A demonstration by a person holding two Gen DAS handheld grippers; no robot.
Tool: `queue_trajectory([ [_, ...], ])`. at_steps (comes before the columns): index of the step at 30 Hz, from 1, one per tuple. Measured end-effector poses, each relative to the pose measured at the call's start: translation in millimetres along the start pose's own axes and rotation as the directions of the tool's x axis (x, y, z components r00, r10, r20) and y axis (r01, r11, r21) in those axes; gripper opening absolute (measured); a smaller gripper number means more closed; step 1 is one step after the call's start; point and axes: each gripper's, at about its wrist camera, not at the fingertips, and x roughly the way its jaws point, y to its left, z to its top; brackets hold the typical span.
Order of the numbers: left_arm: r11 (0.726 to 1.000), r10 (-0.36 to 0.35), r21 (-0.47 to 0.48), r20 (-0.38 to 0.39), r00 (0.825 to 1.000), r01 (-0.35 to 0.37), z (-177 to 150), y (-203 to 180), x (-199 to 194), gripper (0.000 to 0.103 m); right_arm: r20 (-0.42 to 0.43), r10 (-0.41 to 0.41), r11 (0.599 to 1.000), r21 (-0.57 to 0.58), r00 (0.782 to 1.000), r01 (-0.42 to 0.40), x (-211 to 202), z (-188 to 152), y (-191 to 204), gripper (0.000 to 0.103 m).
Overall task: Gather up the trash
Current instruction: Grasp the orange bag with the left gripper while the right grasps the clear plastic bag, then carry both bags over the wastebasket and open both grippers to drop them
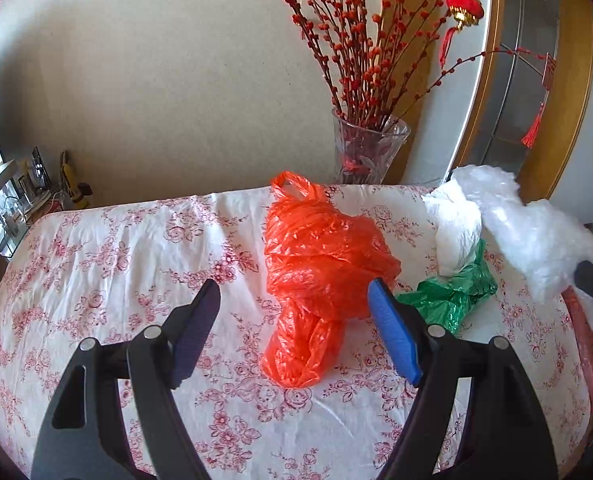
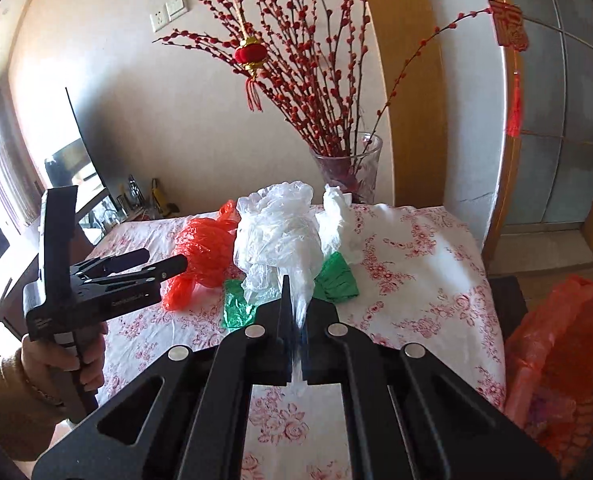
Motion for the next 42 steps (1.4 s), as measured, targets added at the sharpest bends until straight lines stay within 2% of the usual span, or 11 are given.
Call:
queue_trajectory([
  [2,1.000,0.001,0.016,-0.026,1.000,-0.001,-1,-5,10,0.065,0.003,-0.027,1.000,0.003,1.000,0.027,-10,-5,-6,0.003],
  [5,0.999,-0.031,0.028,-0.094,0.995,0.033,-4,-12,27,0.045,-0.005,-0.052,0.998,0.031,0.999,0.053,-21,-12,-18,0.003],
  [6,0.999,-0.029,0.031,-0.113,0.993,0.033,-7,-13,32,0.031,-0.006,-0.063,0.997,0.037,0.998,0.063,-24,-15,-20,0.003],
  [7,0.999,-0.030,0.030,-0.130,0.991,0.034,-10,-14,37,0.022,-0.006,-0.069,0.997,0.043,0.998,0.069,-27,-16,-22,0.003],
  [8,0.999,-0.028,0.030,-0.123,0.992,0.032,-11,-15,37,0.020,-0.005,-0.074,0.996,0.050,0.997,0.074,-29,-17,-23,0.003],
  [10,0.996,-0.084,0.003,-0.119,0.989,0.085,-12,-13,35,0.013,-0.002,-0.083,0.995,0.058,0.997,0.083,-34,-19,-25,0.003],
  [20,0.990,-0.131,0.040,-0.038,0.991,0.132,-20,-20,-28,0.011,0.066,-0.107,0.990,0.101,0.992,0.100,-75,-23,-36,0.003],
  [26,0.974,-0.200,0.111,-0.006,0.980,0.199,-20,-56,-73,0.012,0.131,-0.189,0.976,0.138,0.973,0.171,-117,-29,-46,0.003],
  [32,0.939,-0.298,0.182,0.000,0.955,0.293,-23,-112,-100,0.012,0.166,-0.277,0.948,0.205,0.946,0.242,-162,-43,-72,0.003],
  [37,0.894,-0.376,0.259,-0.013,0.927,0.366,-31,-166,-115,0.012,0.184,-0.359,0.913,0.274,0.915,0.303,-197,-58,-99,0.003],
  [42,0.845,-0.437,0.316,-0.053,0.898,0.431,-42,-216,-123,0.012,0.184,-0.403,0.887,0.319,0.896,0.334,-220,-71,-119,0.003],
])
